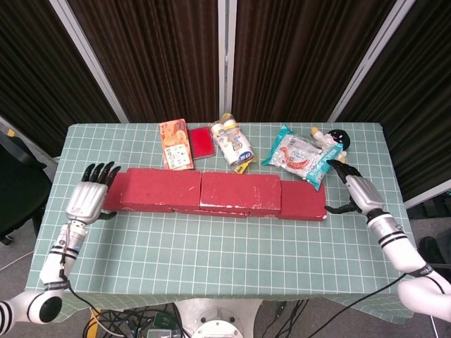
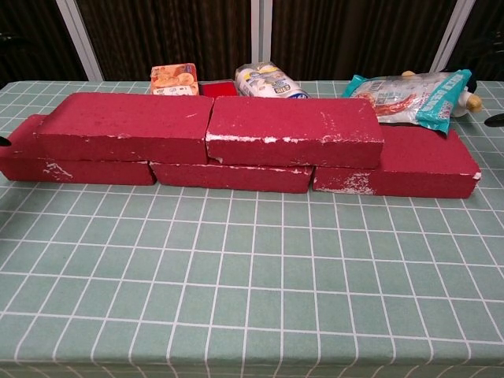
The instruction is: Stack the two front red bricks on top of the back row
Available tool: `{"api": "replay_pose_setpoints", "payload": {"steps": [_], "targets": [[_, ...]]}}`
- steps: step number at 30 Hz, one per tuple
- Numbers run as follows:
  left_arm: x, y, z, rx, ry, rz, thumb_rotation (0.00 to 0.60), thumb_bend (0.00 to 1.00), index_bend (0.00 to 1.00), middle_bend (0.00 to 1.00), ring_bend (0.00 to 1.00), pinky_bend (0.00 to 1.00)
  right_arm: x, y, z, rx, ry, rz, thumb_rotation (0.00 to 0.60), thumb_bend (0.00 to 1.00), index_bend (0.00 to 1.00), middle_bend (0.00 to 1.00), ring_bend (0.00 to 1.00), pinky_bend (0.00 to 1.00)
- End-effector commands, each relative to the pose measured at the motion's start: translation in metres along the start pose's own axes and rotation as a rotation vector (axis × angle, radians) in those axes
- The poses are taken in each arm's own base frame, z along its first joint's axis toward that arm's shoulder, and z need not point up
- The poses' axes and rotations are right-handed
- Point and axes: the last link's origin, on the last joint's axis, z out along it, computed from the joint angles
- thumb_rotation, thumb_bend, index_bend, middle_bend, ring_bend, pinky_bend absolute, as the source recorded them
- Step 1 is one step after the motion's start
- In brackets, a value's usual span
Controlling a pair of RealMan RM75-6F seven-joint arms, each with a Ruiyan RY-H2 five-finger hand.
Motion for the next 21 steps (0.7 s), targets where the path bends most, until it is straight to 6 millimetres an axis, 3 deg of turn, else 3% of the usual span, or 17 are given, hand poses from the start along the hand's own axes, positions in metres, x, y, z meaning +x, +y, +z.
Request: {"api": "replay_pose_setpoints", "payload": {"steps": [1, 11, 21], "targets": [[-0.001, -0.008, -0.002, 0.011, 0.002, 0.008, 0.600, 0.03, 0.03, 0.00, 0.00, 0.00, -0.007, -0.012, 0.022, -0.005, -0.008, -0.039, 0.600, 0.20, 0.00, 0.00, 0.00, 0.00], [-0.005, -0.018, 0.000, 0.024, 0.005, 0.007, 0.600, 0.03, 0.03, 0.00, 0.00, 0.00, -0.033, -0.042, 0.058, 0.000, -0.054, -0.107, 0.600, 0.29, 0.00, 0.00, 0.00, 0.00], [-0.003, -0.029, 0.001, 0.042, 0.014, -0.015, 0.600, 0.03, 0.03, 0.00, 0.00, 0.00, -0.054, -0.066, 0.078, 0.013, -0.055, -0.120, 0.600, 0.23, 0.00, 0.00, 0.00, 0.00]]}}
